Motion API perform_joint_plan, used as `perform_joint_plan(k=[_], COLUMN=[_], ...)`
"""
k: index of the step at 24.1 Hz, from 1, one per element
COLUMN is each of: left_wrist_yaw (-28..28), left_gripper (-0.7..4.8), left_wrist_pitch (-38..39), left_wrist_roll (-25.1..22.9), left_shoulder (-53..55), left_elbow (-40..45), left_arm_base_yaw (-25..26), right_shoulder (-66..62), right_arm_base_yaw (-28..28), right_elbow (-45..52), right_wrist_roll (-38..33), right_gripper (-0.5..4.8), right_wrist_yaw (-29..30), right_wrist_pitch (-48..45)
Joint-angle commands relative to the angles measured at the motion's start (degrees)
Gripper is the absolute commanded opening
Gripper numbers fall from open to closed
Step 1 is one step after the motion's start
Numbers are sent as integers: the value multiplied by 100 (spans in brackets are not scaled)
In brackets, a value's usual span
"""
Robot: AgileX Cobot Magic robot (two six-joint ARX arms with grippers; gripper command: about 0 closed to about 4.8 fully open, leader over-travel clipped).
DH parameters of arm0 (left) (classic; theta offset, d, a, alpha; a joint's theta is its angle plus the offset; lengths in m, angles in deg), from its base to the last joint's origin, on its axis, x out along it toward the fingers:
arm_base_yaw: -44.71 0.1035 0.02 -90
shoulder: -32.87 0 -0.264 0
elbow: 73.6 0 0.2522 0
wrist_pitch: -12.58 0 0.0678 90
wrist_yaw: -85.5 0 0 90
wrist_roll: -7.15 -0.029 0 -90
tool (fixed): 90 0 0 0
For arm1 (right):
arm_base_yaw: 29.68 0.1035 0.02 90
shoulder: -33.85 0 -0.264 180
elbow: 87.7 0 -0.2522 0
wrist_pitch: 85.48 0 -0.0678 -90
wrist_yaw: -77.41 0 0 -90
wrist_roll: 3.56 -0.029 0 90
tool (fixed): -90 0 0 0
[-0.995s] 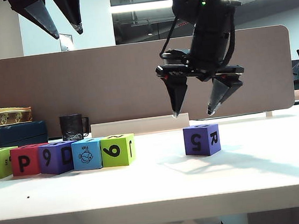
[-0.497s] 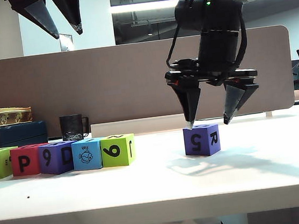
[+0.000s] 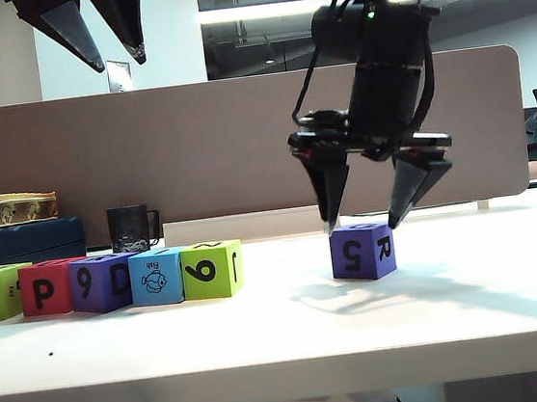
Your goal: Select the appropriate blocks from the scattered letter blocks on the table and arrange them in a row to spell out "TURING".
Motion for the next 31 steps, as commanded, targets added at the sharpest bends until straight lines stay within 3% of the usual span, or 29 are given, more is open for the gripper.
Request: perform_joint_plan(k=[1,18,23,28,31], left_wrist_yaw=[-20,-20,-20,-17,-17], left_gripper=[302,302,302,302,302], left_wrist_pitch=[17,177,177,173,151], left_wrist_roll=[-24,-24,-26,-26,-26], left_shoulder=[-33,-33,-33,-33,-33], left_elbow=[-15,-15,-15,-15,-15], left_arm_base_yaw=[0,0,0,0,0], right_shoulder=[-66,-387,-387,-387,-385], right_arm_base_yaw=[9,4,4,17,52], right_elbow=[-9,-9,-9,-17,-20], right_wrist_roll=[-7,-4,-4,-7,-7], right_gripper=[409,403,257,251,251], right_wrist_yaw=[129,-26,-44,136,627], right_wrist_pitch=[-249,-879,-981,-981,-981])
